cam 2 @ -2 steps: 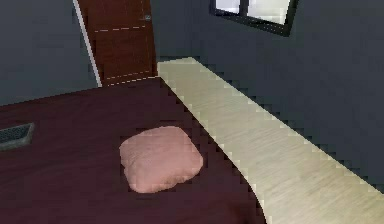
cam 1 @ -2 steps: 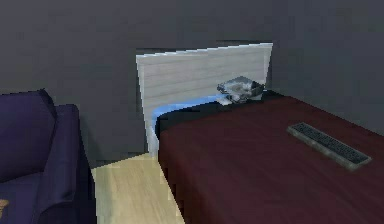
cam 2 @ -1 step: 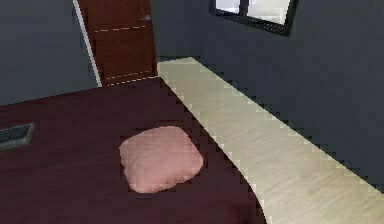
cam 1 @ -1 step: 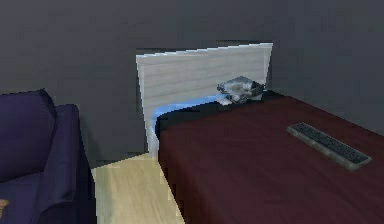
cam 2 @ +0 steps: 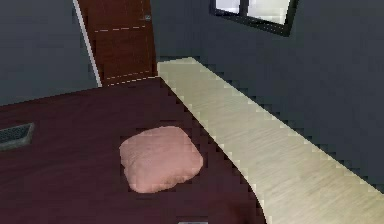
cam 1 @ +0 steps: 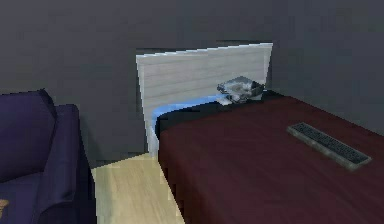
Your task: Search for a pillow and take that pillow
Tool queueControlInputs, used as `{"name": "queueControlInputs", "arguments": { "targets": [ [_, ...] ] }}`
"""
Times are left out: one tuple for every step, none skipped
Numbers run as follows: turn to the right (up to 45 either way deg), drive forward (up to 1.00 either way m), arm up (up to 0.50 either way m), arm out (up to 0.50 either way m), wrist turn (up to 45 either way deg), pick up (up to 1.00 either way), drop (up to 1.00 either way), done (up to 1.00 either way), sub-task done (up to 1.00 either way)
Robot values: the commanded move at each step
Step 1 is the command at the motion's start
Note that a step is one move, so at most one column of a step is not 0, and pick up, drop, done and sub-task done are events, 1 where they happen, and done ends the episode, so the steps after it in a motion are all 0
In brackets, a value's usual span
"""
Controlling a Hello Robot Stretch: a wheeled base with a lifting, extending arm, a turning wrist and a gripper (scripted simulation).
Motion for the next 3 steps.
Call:
{"name": "queueControlInputs", "arguments": {
  "targets": [
    [0.0, 0.0, 0.0, 0.34, 0.0, 0.0, 0.0, 0.0, 0.0],
    [0.0, 0.0, 0.0, 0.0, 45.0, 0.0, 0.0, 0.0, 0.0],
    [0.0, 0.0, 0.0, 0.0, 45.0, 0.0, 0.0, 0.0, 0.0]
  ]
}}
